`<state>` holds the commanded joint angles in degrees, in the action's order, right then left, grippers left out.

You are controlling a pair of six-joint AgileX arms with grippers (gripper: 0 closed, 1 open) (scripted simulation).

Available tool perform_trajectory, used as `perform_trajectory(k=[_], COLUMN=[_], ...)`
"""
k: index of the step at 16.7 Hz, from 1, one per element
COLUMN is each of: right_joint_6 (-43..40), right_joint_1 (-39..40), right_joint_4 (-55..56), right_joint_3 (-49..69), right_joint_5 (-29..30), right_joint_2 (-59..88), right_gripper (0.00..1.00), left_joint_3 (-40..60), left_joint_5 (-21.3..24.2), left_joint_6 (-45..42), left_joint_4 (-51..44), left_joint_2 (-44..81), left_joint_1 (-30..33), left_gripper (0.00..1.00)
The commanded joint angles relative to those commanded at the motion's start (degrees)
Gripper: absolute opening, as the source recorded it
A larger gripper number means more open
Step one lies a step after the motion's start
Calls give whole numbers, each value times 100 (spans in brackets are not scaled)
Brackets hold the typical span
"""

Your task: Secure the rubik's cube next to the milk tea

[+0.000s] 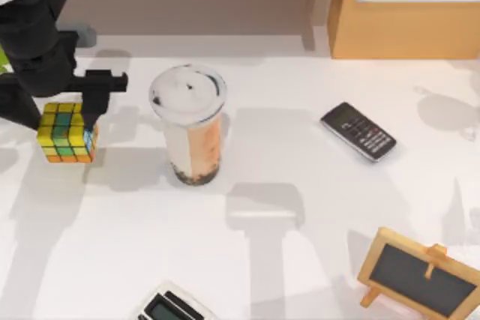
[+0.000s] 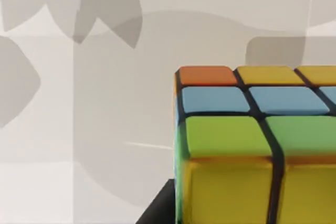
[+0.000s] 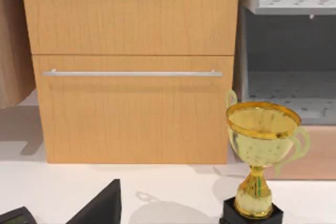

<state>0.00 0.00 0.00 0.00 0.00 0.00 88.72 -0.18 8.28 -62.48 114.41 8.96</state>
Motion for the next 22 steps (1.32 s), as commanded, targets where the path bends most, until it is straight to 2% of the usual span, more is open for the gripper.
perform_trajectory(k=[21,22], right_joint_6=[0,0], right_joint_1=[0,0], right_joint_4=[0,0], right_joint_3=[0,0], right_joint_5=[0,0], right_joint_2=[0,0], right_gripper=[100,100], left_joint_3=[-285,-285], left_joint_5=[58,58], left_joint_6=[30,30], left_joint_4=[310,310], left_joint_2=[201,201], left_joint_1=[115,115], left_gripper=[0,8])
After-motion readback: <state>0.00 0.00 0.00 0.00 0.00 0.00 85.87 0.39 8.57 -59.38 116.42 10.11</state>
